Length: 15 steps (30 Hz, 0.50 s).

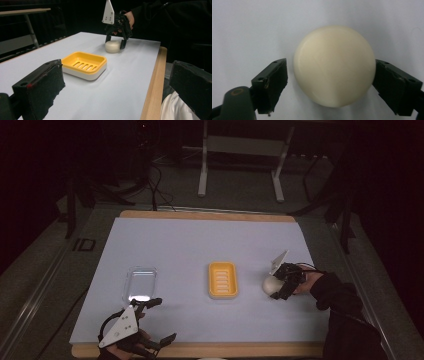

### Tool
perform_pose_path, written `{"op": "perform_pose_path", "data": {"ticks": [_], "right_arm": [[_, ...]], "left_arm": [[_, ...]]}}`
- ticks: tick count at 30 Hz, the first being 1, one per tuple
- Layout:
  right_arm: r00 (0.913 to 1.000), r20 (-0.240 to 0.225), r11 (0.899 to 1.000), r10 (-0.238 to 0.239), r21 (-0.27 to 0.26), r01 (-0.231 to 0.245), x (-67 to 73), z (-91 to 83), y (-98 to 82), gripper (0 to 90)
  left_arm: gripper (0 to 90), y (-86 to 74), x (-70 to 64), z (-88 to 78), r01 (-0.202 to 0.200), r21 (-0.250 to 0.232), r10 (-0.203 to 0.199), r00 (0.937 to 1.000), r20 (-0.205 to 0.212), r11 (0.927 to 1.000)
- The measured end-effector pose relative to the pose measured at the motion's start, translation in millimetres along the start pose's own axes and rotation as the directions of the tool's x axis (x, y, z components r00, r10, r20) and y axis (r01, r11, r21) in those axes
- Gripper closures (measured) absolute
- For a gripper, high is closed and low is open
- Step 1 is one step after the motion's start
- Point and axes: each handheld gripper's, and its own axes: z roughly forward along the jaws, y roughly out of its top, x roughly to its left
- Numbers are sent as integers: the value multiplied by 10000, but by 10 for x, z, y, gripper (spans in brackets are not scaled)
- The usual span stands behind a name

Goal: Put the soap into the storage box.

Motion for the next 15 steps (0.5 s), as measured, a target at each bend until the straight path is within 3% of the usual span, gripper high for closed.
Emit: {"op": "perform_pose_path", "data": {"ticks": [8, 12, 15], "right_arm": [[9999, -8, 9999, 147, 14, -147, -13, 65, 4, 165], [9999, -41, 9997, 158, 199, -157, -14, 86, 10, 244], [9997, -20, 9990, 243, 378, -242, -14, 79, 21, 247]], "left_arm": [[1, -2, -3, 1, -21, 28, 22, 10000, -3, 10000], [1, -3, -3, 5, -32, 54, 32, 10000, 3, 10000], [1, -3, -1, 5, -25, 63, 25, 10000, 5, 10000]]}}
